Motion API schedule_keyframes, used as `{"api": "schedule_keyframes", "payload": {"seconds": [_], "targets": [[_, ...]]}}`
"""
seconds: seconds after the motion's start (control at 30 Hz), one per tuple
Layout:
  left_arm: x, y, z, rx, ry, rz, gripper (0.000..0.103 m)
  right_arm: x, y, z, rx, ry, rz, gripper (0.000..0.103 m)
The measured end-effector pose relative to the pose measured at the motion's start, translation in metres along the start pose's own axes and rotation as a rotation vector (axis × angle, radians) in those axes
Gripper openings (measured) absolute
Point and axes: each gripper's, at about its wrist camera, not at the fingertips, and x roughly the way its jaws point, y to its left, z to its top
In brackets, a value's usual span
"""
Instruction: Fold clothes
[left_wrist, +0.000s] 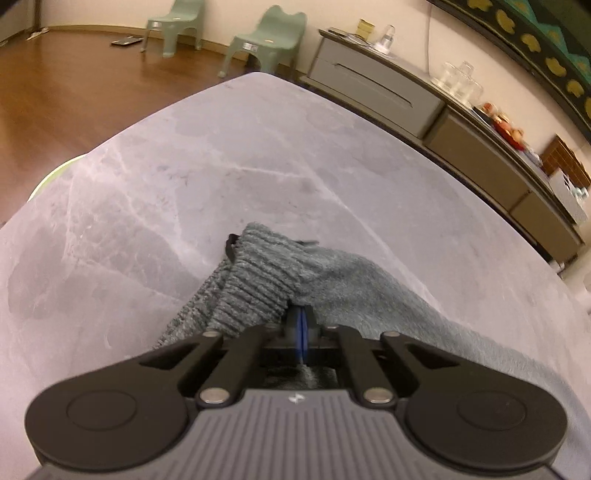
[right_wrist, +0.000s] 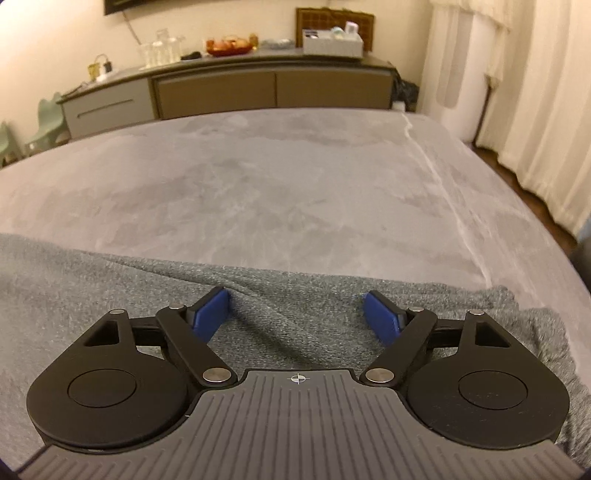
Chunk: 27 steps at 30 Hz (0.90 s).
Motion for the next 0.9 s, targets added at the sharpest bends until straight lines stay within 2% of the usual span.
{"api": "schedule_keyframes", "payload": {"seconds": [0.03,0.1,0.13,0.17,0.23,0.27,0.33,0.4,0.47,0.5,0.53,0.6,0.63,0.73,0.8,0.83,0.9], "targets": [[-0.009,0.0,-0.001,0.01,-0.007,-0.023,0.025,-0.008,0.004,0.003,-0.014,-0.013,-0.013,0.074],[-0.039,0.005,-0.007,0.019,-0.051,-0.071,0.039,-0.031,0.012,0.011,-0.037,-0.053,-0.039,0.071],[-0.053,0.007,-0.01,0.023,-0.073,-0.095,0.041,-0.041,0.018,0.013,-0.044,-0.069,-0.02,0.071],[-0.067,0.01,-0.014,0.028,-0.086,-0.12,0.042,-0.051,0.025,0.013,-0.049,-0.083,0.016,0.071],[-0.07,0.019,-0.025,0.045,-0.041,-0.138,0.042,-0.07,0.039,0.015,-0.059,-0.111,0.088,0.078],[-0.066,0.023,-0.029,0.055,-0.012,-0.106,0.042,-0.073,0.047,0.012,-0.07,-0.087,0.118,0.078],[-0.06,0.033,-0.036,0.066,0.037,-0.048,0.037,-0.06,0.063,0.002,-0.113,0.04,0.135,0.076],[-0.076,0.058,-0.031,-0.033,-0.008,-0.071,0.037,-0.057,0.076,-0.003,-0.176,0.06,0.062,0.073],[-0.101,0.085,-0.027,-0.147,-0.077,-0.128,0.045,-0.058,0.087,-0.007,-0.243,0.055,-0.029,0.072],[-0.113,0.098,-0.026,-0.201,-0.109,-0.16,0.049,-0.064,0.095,-0.007,-0.272,0.021,-0.085,0.069],[-0.119,0.109,-0.029,-0.25,-0.12,-0.196,0.051,-0.079,0.109,-0.007,-0.278,-0.029,-0.086,0.071],[-0.114,0.12,-0.04,-0.297,-0.083,-0.251,0.051,-0.111,0.141,-0.007,-0.268,-0.128,-0.02,0.071],[-0.111,0.125,-0.046,-0.321,-0.064,-0.278,0.051,-0.126,0.17,-0.012,-0.299,-0.164,0.045,0.073],[-0.094,0.132,-0.053,-0.366,-0.013,-0.308,0.05,-0.166,0.283,-0.038,-0.473,-0.246,0.29,0.077],[-0.087,0.139,-0.053,-0.384,-0.011,-0.321,0.05,-0.185,0.37,-0.057,-0.62,-0.283,0.429,0.078],[-0.085,0.143,-0.052,-0.402,-0.011,-0.327,0.051,-0.191,0.409,-0.065,-0.671,-0.297,0.486,0.078],[-0.08,0.152,-0.054,-0.443,0.002,-0.352,0.051,-0.192,0.47,-0.076,-0.765,-0.319,0.528,0.078]]}}
